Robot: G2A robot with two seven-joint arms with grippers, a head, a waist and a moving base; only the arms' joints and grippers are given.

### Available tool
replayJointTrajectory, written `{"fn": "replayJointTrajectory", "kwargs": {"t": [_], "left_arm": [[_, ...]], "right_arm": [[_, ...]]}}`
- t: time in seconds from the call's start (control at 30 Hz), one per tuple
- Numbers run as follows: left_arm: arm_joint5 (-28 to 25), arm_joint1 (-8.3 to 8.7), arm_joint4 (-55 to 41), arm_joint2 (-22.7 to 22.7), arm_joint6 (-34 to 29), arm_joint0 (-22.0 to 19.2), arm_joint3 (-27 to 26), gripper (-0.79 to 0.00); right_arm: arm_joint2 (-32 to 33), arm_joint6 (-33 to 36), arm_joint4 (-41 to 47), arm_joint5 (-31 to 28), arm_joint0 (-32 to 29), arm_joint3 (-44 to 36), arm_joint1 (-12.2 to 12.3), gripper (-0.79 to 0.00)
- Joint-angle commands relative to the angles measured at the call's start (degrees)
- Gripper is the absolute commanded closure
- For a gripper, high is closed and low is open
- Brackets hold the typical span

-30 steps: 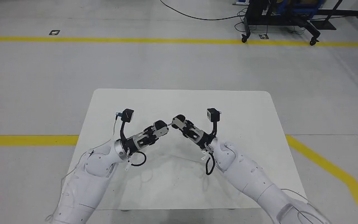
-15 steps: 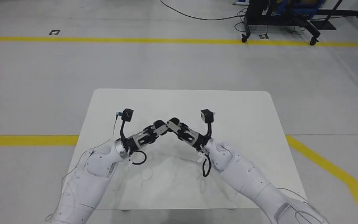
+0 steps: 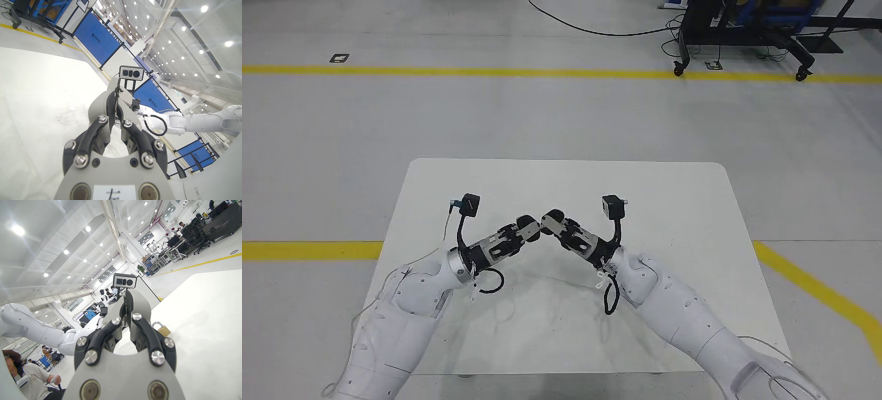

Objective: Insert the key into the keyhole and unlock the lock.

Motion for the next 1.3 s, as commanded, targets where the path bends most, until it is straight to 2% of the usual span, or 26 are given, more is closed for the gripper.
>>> {"fn": "replayJointTrajectory", "kwargs": {"t": [0.0, 0.07, 0.1, 0.13, 0.17, 0.47, 0.8, 0.9, 0.97, 1.03, 1.13, 1.17, 1.2, 1.23, 1.27], "left_arm": [[-0.1, 0.02, 0.1, 0.1, 0.1, 0.1, -0.1, 0.0], [-0.1, 0.05, 0.1, 0.2, 0.1, 0.1, -0.2, 0.0], [-0.1, 0.07, 0.1, 0.3, 0.1, 0.1, -0.2, 0.0], [-0.2, 0.09, 0.1, 0.3, 0.2, 0.1, -0.2, 0.0], [-0.3, 0.11, 0.1, 0.3, 0.2, 0.1, -0.2, 0.0], [0.6, 0.22, -4.2, -0.9, 2.8, 0.5, 0.2, 0.0], [1.4, 0.23, -3.0, -0.9, 3.3, 0.6, -0.5, 0.0], [1.9, 0.26, -2.8, -0.8, 3.7, 1.3, -1.3, 0.0], [2.0, 0.37, -2.5, -0.8, 2.6, 1.5, -1.7, 0.0], [2.3, 0.48, -2.3, -0.4, 0.8, 1.4, -2.0, 0.0], [2.3, 0.68, -3.1, 0.8, -4.2, 1.0, -2.0, 0.0], [2.4, 0.79, -3.2, 1.0, -6.0, 0.6, -1.9, 0.0], [2.4, 0.88, -3.0, 1.2, -7.3, 0.3, -1.8, 0.0], [2.4, 0.95, -2.9, 1.3, -8.0, 0.1, -1.6, 0.0], [2.1, 1.0, -2.7, 1.4, -8.6, 0.0, -1.7, 0.0]], "right_arm": [[0.2, -0.1, -0.3, 0.0, 0.0, 0.1, 0.0, 0.0], [0.3, -0.3, -0.6, 0.0, -0.1, 0.1, -0.1, 0.0], [0.4, -0.4, -0.7, 0.0, -0.1, 0.1, -0.1, -0.102], [0.4, -0.4, -0.7, 0.0, -0.1, 0.1, -0.2, -0.329], [0.4, -0.5, -0.6, 0.0, -0.2, 0.2, -0.2, -0.785], [0.4, -0.4, -0.2, 0.0, -0.3, 0.1, -0.3, -0.785], [0.5, -0.1, -0.1, 0.7, -0.5, 0.1, -0.2, -0.785], [2.1, 5.6, -1.7, 6.1, 0.7, 0.9, 0.6, -0.785], [3.8, 10.8, -0.1, 4.1, 0.9, 0.3, 1.7, -0.785], [5.0, 19.2, 0.3, 0.5, 1.3, -0.3, 3.1, -0.785], [7.9, 28.9, 1.4, 0.2, 1.6, -2.7, 5.3, -0.785], [8.6, 31.6, 2.7, 0.0, 1.1, -4.1, 6.0, -0.693], [9.3, 34.7, 4.0, 0.6, 0.6, -5.5, 6.7, -0.563], [9.8, 37.9, 5.3, 1.4, 0.1, -7.0, 7.3, -0.4], [10.3, 40.8, 7.0, 2.2, -0.3, -8.5, 7.9, -0.376]]}}
